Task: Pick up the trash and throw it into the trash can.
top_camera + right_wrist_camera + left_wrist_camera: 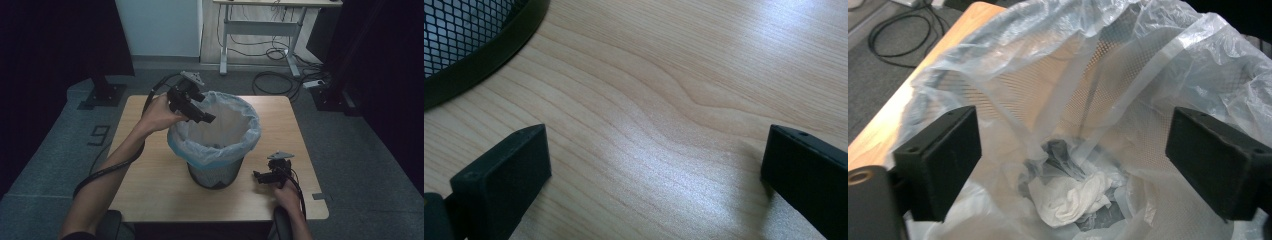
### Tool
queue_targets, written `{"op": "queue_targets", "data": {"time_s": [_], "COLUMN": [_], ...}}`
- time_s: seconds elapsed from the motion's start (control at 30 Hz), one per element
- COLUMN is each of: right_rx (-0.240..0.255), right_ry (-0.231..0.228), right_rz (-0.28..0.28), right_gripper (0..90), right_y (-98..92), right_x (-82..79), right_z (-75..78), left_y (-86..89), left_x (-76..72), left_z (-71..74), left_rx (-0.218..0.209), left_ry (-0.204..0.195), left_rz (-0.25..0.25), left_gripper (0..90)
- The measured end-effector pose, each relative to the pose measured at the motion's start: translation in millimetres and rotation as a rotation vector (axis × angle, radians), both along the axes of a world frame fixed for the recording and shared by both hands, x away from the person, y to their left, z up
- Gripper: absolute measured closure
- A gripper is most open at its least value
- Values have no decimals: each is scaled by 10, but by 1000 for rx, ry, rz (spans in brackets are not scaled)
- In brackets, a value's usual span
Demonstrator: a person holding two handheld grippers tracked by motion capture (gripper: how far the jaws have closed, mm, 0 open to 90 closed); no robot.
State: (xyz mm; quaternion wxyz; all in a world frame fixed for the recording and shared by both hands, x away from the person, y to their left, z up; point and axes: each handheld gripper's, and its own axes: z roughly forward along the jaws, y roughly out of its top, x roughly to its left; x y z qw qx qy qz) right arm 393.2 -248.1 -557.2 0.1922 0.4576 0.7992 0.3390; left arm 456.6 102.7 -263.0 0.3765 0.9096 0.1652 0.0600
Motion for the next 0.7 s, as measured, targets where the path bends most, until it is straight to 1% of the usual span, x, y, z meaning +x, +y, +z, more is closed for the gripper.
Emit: {"op": "queue_targets", "data": {"time_s": [0.37,0.57,0.7], "right_rx": [0,0,0], "right_ry": [0,0,0], "right_rz": [0,0,0], "right_gripper": [0,0,0], "right_y": [0,0,0], "right_x": [0,0,0], "right_z": [0,0,0], "left_y": [256,424,542], "left_x": [-22,-36,-51], "left_z": [113,144,171], "left_rx": [-10,-24,-25], "left_ry": [-40,-48,-57], "left_rz": [57,92,114], "left_gripper": [5,0,0]}}
